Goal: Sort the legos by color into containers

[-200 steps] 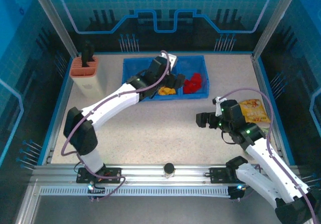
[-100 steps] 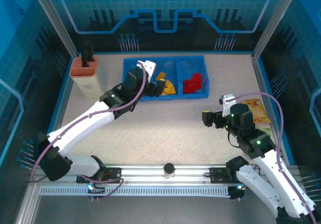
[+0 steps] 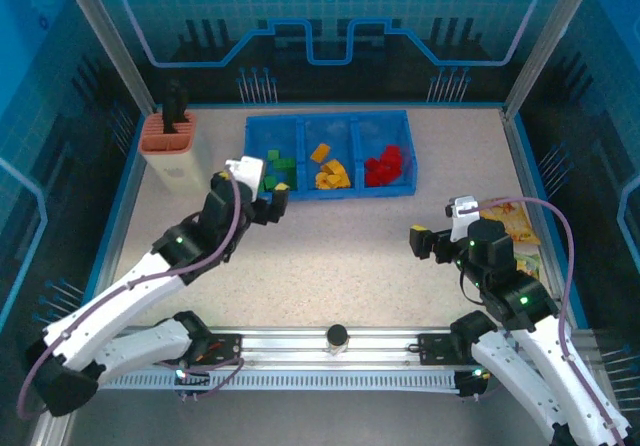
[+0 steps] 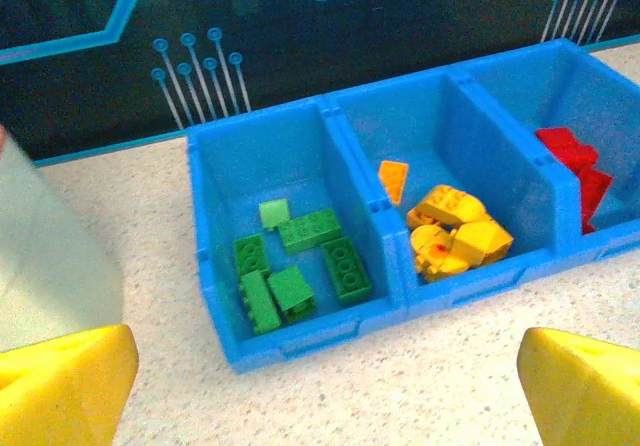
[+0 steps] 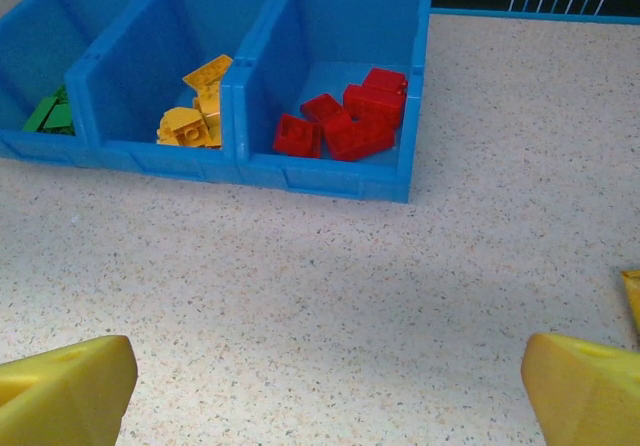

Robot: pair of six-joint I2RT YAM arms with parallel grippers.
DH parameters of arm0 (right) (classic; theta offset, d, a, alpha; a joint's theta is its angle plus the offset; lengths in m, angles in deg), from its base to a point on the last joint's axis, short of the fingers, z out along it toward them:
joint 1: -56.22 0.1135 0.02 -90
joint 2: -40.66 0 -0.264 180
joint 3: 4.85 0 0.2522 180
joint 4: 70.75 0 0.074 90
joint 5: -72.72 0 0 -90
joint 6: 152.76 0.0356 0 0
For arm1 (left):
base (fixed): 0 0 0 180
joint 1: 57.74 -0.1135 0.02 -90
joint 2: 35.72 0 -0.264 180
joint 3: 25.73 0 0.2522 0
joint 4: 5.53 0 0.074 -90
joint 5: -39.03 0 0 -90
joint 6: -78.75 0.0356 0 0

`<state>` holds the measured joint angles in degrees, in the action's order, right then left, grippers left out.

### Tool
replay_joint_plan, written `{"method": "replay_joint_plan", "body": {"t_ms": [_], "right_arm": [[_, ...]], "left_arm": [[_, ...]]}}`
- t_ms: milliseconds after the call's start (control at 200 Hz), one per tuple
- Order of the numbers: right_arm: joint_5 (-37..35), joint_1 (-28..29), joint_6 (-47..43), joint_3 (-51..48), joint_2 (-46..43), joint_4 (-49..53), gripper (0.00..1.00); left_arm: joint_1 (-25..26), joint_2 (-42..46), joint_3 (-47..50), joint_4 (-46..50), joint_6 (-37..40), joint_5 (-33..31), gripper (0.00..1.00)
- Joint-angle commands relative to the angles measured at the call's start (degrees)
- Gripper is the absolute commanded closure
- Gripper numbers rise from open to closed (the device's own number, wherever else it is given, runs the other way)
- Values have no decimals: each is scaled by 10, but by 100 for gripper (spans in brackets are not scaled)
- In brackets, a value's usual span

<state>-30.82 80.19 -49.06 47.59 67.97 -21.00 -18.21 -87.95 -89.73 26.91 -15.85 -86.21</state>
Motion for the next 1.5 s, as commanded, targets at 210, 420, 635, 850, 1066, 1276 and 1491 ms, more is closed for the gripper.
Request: {"method": "replay_joint_plan", "body": {"t_ms": [210, 420, 635, 850, 1066, 1276, 1491], "right_arm": [[-49, 6, -29, 46, -2, 57, 0], [-67, 6, -26, 31, -31, 64, 0], [-103, 9, -26, -9, -115, 44, 0], [-150, 32, -34, -30, -189, 57, 0], [-196, 65, -1, -78, -204, 44, 0], [-165, 67, -43, -105, -227, 16, 0], [-149, 68, -65, -124, -240, 0, 0]], "left_arm": [[-3, 86, 82, 38, -25, -97, 2], [-3, 118, 111, 45, -31, -128, 1], [-3, 128, 129, 40, -47, -172, 1], [-2, 165, 172, 22, -66, -198, 1], [-1, 204, 218, 6, -58, -233, 1], [-1, 233, 263, -22, -48, -284, 1], [-1, 239, 322, -88, -11, -298, 1]]}}
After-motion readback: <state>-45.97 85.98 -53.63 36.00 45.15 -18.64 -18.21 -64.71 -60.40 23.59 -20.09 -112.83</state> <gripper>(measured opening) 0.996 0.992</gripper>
